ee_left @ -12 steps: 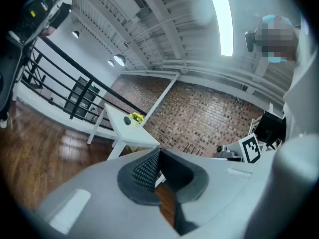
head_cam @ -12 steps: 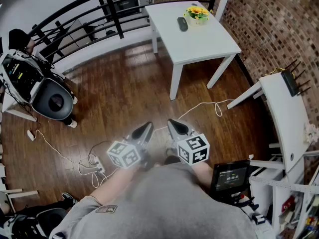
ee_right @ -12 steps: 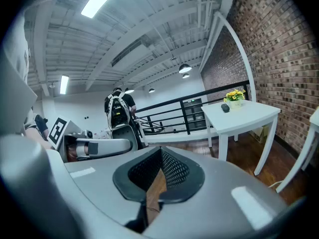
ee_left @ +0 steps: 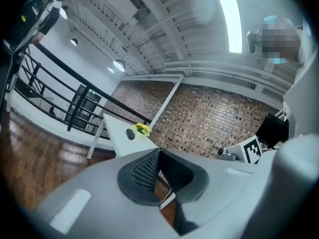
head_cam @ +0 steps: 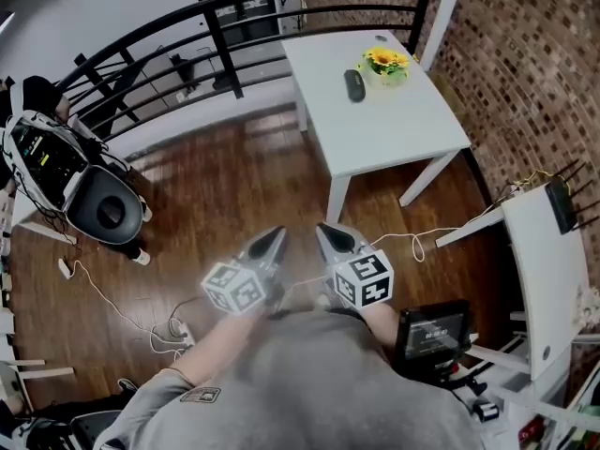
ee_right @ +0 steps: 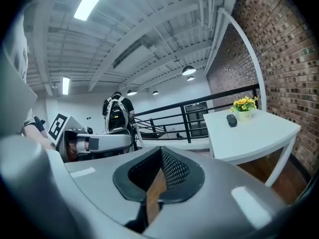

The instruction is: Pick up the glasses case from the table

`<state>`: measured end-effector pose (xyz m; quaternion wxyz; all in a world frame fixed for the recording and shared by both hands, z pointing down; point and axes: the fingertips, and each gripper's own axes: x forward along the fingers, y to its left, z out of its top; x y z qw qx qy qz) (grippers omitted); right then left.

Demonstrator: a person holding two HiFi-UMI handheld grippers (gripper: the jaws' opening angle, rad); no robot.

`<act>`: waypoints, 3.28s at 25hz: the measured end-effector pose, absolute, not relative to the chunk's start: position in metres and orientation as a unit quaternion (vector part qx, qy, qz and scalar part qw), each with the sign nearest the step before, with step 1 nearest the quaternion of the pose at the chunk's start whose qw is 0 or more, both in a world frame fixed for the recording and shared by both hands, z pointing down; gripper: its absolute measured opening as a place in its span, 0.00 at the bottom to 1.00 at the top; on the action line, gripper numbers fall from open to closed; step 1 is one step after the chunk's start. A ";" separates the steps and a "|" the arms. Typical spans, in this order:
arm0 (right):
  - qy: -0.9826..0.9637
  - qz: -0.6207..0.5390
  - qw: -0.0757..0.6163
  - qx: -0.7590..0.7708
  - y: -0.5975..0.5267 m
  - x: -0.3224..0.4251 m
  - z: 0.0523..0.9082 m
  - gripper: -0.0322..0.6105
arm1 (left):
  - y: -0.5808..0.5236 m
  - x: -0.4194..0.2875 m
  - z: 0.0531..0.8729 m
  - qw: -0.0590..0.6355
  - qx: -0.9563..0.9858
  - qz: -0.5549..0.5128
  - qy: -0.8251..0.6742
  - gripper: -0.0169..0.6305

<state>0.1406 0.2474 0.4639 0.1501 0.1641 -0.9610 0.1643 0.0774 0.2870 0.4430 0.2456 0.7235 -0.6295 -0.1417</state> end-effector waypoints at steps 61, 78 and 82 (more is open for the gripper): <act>-0.813 0.215 0.269 0.470 -0.326 -0.045 0.568 0.22 | -0.320 -0.138 0.539 0.360 0.864 0.032 -0.351 0.03; -0.764 0.206 0.447 0.418 -0.395 -0.031 0.671 0.64 | -0.378 -0.180 0.597 0.418 0.838 0.039 -0.349 0.03; -0.758 0.213 0.470 0.400 -0.400 -0.033 0.684 0.66 | -0.383 -0.186 0.603 0.423 0.833 0.040 -0.354 0.03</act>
